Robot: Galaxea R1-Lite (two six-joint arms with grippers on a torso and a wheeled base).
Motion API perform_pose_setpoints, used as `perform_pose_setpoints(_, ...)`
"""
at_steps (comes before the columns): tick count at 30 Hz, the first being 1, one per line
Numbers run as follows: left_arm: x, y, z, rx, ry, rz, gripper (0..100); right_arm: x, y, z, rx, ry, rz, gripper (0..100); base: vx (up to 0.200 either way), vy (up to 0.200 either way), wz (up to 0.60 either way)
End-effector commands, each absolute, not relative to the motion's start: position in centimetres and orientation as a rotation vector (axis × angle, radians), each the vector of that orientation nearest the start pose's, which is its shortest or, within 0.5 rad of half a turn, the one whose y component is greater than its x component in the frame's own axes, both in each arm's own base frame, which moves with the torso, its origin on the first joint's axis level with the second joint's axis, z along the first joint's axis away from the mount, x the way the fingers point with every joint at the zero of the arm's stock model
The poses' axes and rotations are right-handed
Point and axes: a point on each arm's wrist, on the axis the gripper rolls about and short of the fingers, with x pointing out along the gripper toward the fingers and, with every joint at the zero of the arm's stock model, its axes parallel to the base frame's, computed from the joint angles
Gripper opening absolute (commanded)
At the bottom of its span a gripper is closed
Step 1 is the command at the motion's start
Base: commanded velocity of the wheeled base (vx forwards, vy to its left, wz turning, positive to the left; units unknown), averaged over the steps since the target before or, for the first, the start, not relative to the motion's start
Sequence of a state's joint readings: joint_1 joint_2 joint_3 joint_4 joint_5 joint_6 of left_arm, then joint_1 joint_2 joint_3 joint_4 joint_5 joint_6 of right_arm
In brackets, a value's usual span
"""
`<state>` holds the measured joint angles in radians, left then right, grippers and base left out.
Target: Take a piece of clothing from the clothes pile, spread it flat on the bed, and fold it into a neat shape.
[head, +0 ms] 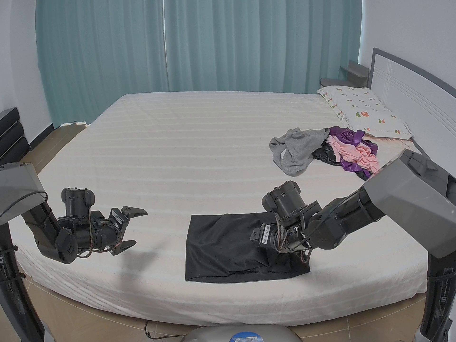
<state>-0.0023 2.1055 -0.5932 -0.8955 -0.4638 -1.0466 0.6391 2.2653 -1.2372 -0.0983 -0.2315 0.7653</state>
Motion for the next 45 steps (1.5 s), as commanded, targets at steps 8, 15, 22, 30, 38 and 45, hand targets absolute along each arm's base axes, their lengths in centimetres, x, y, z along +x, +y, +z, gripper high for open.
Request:
perform_pose_setpoints(8,32.0,-1.1,2.9,-1.136,0.797,-0.092,100,35.3,21.2,1.8,0.301,0.98,-0.099,100,0.0,0.0,0.0)
perform_pose_setpoints(15,32.1,-1.1,2.9,-1.136,0.796,-0.094,100,33.3,18.2,2.1,0.322,1.028,-0.132,100,0.0,0.0,0.0)
perform_pose_setpoints(22,32.1,-1.1,3.0,-1.136,0.795,-0.095,100,32.2,14.2,2.1,0.353,1.047,-0.137,100,0.0,0.0,0.0)
perform_pose_setpoints(30,32.1,-1.1,2.9,-1.137,0.796,-0.094,100,31.3,11.0,1.1,0.383,1.05,-0.154,100,0.0,0.0,0.0)
perform_pose_setpoints(38,32.1,-1.1,2.9,-1.137,0.796,-0.094,100,32.2,11.5,5.1,0.502,0.887,-0.006,100,0.0,0.0,0.0)
perform_pose_setpoints(45,32.1,-1.2,2.9,-1.135,0.798,-0.093,100,33.3,15.8,5.3,0.585,0.889,0.093,100,0.0,0.0,0.0)
